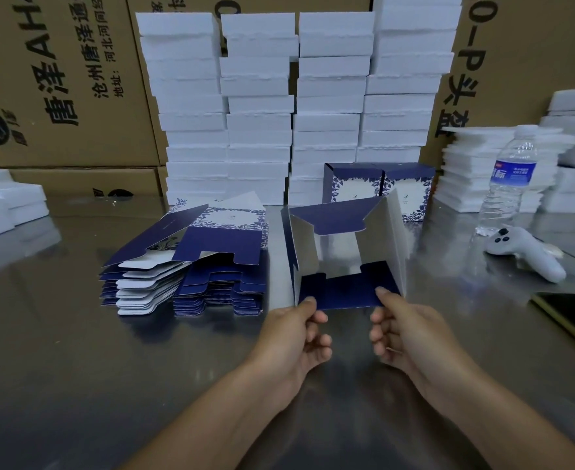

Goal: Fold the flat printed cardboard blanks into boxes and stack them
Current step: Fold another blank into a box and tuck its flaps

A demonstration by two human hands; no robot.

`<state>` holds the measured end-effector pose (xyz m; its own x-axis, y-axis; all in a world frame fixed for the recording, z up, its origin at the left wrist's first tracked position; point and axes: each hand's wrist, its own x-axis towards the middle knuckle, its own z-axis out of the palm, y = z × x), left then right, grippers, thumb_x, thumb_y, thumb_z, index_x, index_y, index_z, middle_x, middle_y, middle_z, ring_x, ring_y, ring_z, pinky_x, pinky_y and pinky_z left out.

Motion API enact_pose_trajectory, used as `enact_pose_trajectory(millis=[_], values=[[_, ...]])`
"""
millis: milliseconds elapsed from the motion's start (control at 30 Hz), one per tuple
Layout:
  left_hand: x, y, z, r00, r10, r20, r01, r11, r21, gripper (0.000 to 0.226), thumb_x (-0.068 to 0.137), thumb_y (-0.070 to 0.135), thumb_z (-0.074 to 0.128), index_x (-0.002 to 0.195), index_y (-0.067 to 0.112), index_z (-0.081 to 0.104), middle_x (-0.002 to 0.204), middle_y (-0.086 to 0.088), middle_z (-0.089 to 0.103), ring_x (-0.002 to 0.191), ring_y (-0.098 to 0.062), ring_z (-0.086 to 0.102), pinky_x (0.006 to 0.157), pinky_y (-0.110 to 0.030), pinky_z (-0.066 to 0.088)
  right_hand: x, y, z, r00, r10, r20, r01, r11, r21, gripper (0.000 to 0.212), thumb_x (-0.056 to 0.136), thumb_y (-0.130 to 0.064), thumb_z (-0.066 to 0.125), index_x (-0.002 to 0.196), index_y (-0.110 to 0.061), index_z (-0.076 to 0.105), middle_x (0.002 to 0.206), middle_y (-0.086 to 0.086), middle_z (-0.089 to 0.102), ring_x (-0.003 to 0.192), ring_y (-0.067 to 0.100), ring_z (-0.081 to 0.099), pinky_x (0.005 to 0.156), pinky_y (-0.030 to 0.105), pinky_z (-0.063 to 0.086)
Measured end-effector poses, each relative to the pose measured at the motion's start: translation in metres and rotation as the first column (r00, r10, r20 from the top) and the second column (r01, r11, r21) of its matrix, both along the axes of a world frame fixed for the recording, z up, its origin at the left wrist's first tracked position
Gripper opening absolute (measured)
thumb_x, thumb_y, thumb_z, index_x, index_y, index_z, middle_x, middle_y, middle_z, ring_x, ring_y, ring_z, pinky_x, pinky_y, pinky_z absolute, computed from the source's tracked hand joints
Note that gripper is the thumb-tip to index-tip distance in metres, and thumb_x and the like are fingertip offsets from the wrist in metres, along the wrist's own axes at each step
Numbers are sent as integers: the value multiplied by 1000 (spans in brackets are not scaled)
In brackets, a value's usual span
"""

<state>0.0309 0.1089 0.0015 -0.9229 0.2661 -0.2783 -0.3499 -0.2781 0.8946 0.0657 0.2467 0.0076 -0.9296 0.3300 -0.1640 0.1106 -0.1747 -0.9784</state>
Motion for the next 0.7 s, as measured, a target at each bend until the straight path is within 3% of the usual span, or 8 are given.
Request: enact_pose_trajectory(millis=[200, 333, 467, 700], values=[[-1, 0, 1, 1000, -17, -8, 16, 1000, -11, 31, 97, 18, 48, 69, 7, 50, 41, -1, 36, 38, -12, 48, 40, -20, 44, -1, 4, -2, 998, 35, 49, -32, 998, -63, 36, 95, -19, 51, 61, -9, 48, 43, 1, 44, 34, 9, 37, 35, 17, 34], [1, -1, 5, 991, -110, 73, 107, 993, 42, 30, 95, 19, 53, 66, 9, 49, 42, -2, 42, 41, -15, 54, 44, -24, 50, 0, 4, -3, 997, 66, 48, -62, 993, -96, 39, 94, -20, 52, 57, -10, 49, 43, 3, 43, 35, 10, 37, 35, 18, 34], [1, -2, 6, 994, -100, 50, 99, 995, 26, 32, 96, 15, 51, 64, 10, 47, 40, 0, 39, 38, -12, 52, 43, -22, 49, -1, 3, -3, 991, 119, 62, -113, 990, -89, 52, 91, -25, 55, 40, -16, 55, 43, 4, 46, 34, 12, 40, 35, 19, 36], [7, 4, 2, 985, -161, 54, 159, 987, 33, 33, 95, 22, 54, 64, 10, 49, 41, -2, 41, 39, -15, 51, 44, -24, 49, 2, 6, -2, 965, 249, 81, -239, 964, -113, 50, 89, -21, 56, 39, -17, 55, 43, 2, 45, 34, 11, 39, 37, 20, 37]])
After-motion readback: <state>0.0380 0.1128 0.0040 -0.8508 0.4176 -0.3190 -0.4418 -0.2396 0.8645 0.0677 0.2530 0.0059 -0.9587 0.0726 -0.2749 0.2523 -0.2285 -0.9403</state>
